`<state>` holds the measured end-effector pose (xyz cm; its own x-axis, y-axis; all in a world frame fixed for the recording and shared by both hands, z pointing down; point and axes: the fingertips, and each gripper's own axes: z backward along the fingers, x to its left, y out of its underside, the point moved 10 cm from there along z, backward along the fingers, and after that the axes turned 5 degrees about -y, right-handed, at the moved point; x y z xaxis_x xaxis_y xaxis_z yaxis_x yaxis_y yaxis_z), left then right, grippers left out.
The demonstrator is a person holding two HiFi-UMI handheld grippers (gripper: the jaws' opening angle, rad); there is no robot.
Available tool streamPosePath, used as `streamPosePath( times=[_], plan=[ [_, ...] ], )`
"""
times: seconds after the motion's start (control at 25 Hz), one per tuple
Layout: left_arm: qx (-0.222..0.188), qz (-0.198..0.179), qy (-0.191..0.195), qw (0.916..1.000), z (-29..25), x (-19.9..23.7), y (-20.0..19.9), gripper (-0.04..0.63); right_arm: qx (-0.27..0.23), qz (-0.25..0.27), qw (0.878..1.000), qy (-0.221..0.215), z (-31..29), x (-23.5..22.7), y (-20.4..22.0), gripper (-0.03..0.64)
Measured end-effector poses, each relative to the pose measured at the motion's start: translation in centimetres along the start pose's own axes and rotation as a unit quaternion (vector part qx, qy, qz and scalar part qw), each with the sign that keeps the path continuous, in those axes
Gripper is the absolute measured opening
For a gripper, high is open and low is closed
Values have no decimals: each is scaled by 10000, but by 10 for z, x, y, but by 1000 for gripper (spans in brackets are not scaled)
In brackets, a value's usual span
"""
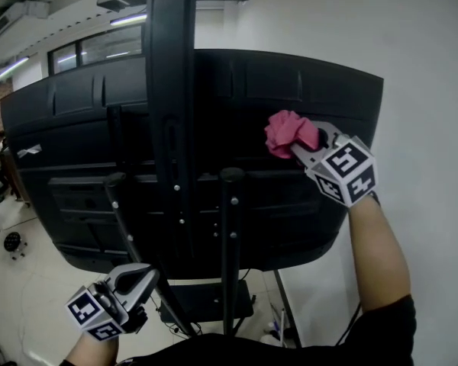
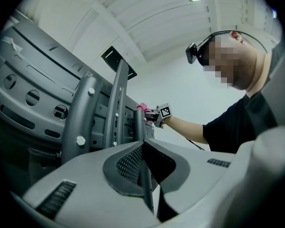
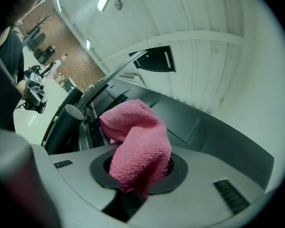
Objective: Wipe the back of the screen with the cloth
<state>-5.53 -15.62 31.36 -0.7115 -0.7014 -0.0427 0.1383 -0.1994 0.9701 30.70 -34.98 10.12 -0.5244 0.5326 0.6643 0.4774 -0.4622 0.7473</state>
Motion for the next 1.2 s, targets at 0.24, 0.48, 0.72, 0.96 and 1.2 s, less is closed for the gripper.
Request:
streamPosePath(
  times=[0.24, 0.48, 0.72, 0.96, 1.2],
  plan=[
    [31, 5, 97, 9999, 31, 14, -9, -3, 130, -76, 9998, 117, -2, 24, -8, 96],
    [143, 136, 51, 9998, 11, 8, 2, -3, 355, -2250, 9685, 1007, 75, -47, 152, 95],
    [376, 235, 33, 9990, -31, -36, 18, -3, 465, -2049, 9766, 452, 69, -34, 209, 97],
    [579, 174, -140, 9981, -50, -41, 24, -3, 1118, -2821, 9364, 1766, 135, -78, 306, 97],
    [738, 223, 87, 9970, -58, -23, 31, -3, 614, -2388, 9673, 586, 73, 38, 258, 97]
  ],
)
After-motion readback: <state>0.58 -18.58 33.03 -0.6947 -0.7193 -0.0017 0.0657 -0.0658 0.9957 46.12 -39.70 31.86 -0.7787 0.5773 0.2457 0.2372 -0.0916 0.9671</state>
